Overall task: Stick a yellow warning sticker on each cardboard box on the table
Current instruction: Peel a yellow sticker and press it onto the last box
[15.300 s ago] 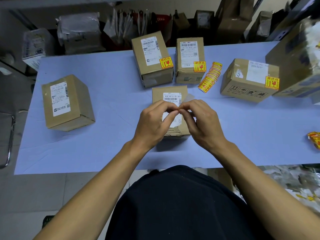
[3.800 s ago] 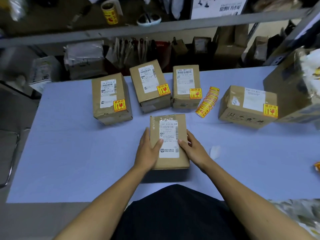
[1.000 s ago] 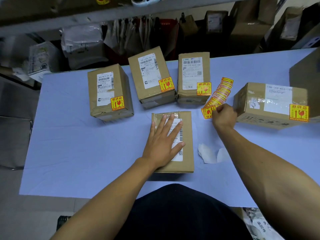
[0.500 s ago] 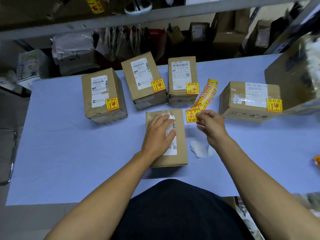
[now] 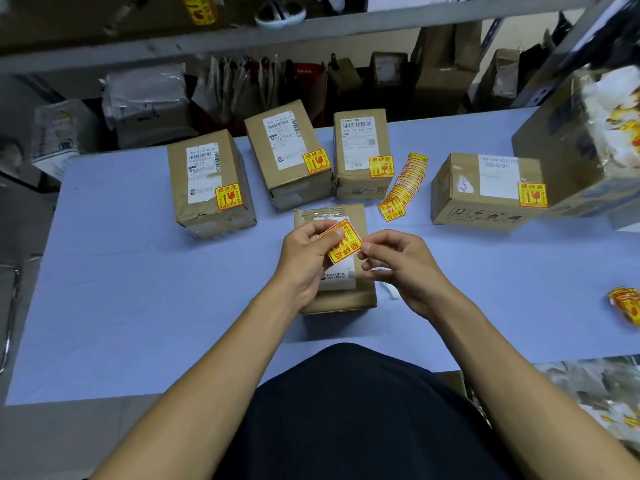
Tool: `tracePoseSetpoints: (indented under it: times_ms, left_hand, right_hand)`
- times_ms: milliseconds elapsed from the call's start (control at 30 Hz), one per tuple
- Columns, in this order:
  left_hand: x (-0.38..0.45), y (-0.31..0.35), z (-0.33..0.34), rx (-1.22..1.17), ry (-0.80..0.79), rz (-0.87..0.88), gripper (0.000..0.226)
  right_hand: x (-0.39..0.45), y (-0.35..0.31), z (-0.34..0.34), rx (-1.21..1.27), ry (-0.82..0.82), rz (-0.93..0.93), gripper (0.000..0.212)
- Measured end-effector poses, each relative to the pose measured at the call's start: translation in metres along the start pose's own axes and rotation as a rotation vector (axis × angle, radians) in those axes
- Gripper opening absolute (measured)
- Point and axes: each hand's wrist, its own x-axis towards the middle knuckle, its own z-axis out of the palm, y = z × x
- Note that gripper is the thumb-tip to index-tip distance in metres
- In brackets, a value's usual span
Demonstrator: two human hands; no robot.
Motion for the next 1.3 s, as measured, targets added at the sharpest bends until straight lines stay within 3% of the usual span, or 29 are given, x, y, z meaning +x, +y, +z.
tracePoseSetpoints:
  times_ms: [200, 533, 700, 1100, 1200, 1300]
  left_hand:
    - [-0.014, 0.006, -0.015, 0.054, -0.090, -0.042, 0.032]
    - [-0.020, 0.018, -0.027, 0.043, -0.182, -0.029, 0.023]
    - [-0.023, 0.022, -0.028, 0.047, -0.168, -0.019, 0.035]
    - [-0.029, 0.026, -0.026, -0.005, -0.224, -0.068, 0.038]
    - [-0.029, 0.020, -0.023, 0.032, -0.167, -0.011, 0.044]
    - [-0.030, 0.010, -0.019, 0.361, 0.039, 0.242, 0.038]
  right_hand:
    - [-0.006, -0.005, 0.016, -0.113, -0.043, -0.044, 0.007]
    - [-0.016, -0.012, 0.021, -0.087, -0.183, -0.042, 0.016]
    - [-0.017, -0.014, 0.024, -0.053, -0.181, -0.042, 0.019]
    - [-0.022, -0.014, 0.022, -0.098, -0.200, -0.134, 0.023]
    - [-0.022, -0.010, 0.023, -0.101, -0.133, -0.184, 0.024]
    - [-0.021, -0.004, 0.023, -0.129, -0.029, -0.221, 0.020]
